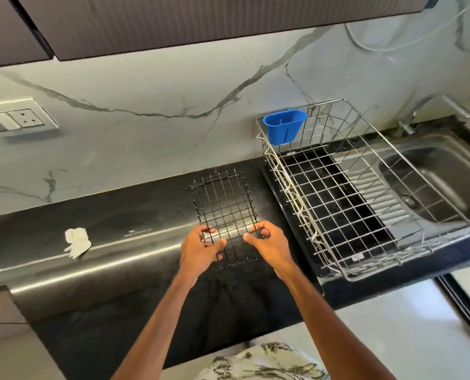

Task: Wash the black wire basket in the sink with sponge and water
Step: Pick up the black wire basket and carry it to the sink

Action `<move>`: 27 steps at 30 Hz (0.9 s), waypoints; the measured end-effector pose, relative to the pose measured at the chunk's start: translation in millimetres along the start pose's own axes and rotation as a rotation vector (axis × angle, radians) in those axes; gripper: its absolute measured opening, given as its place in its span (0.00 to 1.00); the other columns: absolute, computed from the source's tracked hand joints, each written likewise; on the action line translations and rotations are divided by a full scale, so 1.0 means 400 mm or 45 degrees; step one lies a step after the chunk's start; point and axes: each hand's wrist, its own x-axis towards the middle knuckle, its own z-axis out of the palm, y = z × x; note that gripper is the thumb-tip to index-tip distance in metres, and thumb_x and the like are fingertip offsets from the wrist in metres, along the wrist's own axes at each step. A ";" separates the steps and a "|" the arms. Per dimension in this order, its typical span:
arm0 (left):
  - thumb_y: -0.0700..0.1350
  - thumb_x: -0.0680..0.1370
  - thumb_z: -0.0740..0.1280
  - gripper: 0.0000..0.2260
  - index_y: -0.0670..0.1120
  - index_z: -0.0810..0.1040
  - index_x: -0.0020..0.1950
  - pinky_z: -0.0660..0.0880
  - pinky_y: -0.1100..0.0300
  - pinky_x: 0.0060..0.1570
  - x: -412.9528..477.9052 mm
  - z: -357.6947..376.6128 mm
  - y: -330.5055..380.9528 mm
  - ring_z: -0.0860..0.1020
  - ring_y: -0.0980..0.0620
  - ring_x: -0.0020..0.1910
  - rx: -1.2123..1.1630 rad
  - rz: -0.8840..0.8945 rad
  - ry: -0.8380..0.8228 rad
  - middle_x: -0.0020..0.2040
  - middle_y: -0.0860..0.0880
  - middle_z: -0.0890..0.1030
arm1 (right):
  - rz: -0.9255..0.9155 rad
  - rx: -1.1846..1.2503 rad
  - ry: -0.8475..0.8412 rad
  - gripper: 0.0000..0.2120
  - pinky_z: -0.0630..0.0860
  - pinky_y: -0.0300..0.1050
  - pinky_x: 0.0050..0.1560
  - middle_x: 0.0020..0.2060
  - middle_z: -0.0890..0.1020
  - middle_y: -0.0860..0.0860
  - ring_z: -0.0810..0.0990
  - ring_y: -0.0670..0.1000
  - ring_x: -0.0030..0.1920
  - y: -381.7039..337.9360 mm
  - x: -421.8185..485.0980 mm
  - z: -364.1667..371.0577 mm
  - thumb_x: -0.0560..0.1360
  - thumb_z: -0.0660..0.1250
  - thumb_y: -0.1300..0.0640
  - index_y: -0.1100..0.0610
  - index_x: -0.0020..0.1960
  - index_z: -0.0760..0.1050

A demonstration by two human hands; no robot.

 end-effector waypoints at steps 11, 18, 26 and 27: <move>0.52 0.75 0.77 0.19 0.52 0.79 0.64 0.86 0.52 0.39 -0.374 -0.026 0.078 0.87 0.55 0.45 0.264 0.422 -0.222 0.53 0.50 0.86 | -0.103 -0.005 0.192 0.09 0.84 0.51 0.52 0.41 0.86 0.48 0.85 0.49 0.45 -0.021 -0.404 -0.209 0.70 0.78 0.48 0.47 0.47 0.82; 0.50 0.74 0.79 0.13 0.54 0.83 0.57 0.84 0.57 0.33 -0.518 0.090 0.233 0.87 0.58 0.39 0.260 0.646 -0.238 0.49 0.48 0.86 | -0.187 0.118 0.366 0.14 0.83 0.47 0.46 0.41 0.86 0.49 0.86 0.49 0.44 -0.053 -0.558 -0.401 0.69 0.79 0.44 0.47 0.50 0.81; 0.49 0.73 0.80 0.12 0.51 0.84 0.55 0.84 0.61 0.36 -0.593 0.375 0.332 0.86 0.60 0.39 0.200 0.793 -0.278 0.45 0.51 0.87 | -0.207 0.278 0.488 0.27 0.82 0.56 0.56 0.52 0.85 0.53 0.84 0.54 0.55 0.016 -0.581 -0.697 0.59 0.82 0.35 0.45 0.53 0.81; 0.48 0.73 0.80 0.11 0.51 0.84 0.53 0.83 0.63 0.36 -0.602 0.417 0.336 0.86 0.61 0.40 0.189 0.804 -0.291 0.44 0.52 0.87 | -0.215 0.294 0.503 0.27 0.81 0.58 0.57 0.53 0.85 0.53 0.83 0.56 0.56 0.032 -0.580 -0.734 0.58 0.82 0.37 0.45 0.53 0.81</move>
